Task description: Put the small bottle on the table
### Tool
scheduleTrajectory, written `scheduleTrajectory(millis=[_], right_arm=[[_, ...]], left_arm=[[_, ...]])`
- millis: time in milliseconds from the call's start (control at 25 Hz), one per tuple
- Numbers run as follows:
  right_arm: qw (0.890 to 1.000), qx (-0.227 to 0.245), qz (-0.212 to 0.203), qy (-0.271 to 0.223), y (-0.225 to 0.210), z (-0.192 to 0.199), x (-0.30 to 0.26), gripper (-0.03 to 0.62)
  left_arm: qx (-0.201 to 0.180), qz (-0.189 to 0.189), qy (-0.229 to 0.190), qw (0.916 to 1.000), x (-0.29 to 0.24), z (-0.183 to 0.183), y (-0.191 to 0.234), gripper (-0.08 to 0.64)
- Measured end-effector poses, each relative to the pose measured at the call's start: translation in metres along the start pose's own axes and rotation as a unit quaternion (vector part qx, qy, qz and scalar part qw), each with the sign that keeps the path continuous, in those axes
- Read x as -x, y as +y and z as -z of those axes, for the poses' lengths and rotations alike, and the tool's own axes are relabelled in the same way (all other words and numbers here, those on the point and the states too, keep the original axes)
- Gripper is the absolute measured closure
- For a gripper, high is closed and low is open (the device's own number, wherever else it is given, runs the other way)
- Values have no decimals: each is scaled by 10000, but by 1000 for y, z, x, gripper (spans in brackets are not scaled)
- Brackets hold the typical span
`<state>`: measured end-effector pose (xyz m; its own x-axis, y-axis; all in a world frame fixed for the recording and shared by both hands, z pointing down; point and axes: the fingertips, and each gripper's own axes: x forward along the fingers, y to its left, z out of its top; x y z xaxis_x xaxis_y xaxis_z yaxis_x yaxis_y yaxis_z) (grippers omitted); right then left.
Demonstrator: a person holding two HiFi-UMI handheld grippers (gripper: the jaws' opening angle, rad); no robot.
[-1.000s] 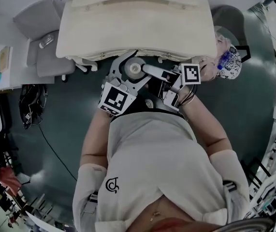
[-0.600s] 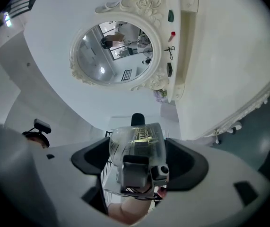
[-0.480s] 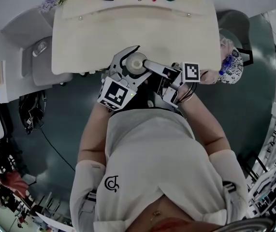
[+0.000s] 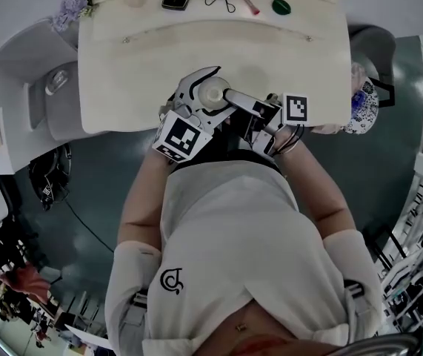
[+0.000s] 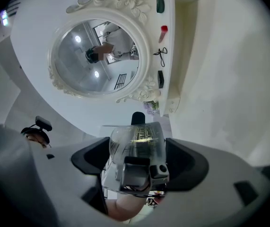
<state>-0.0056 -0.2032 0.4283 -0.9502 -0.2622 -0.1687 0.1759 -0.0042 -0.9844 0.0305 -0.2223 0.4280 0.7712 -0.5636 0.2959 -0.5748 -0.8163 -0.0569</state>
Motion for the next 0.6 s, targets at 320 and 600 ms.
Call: scheduleTrajectory(millis=[320, 600], right_arm=[[9992, -200, 312, -151, -46, -18, -15, 219], [9949, -255, 883, -410, -83, -28, -9, 229]], left_arm=[[341, 49, 123, 9993, -10, 45, 25, 209], [484, 67, 400, 9980, -19, 81, 31, 209]])
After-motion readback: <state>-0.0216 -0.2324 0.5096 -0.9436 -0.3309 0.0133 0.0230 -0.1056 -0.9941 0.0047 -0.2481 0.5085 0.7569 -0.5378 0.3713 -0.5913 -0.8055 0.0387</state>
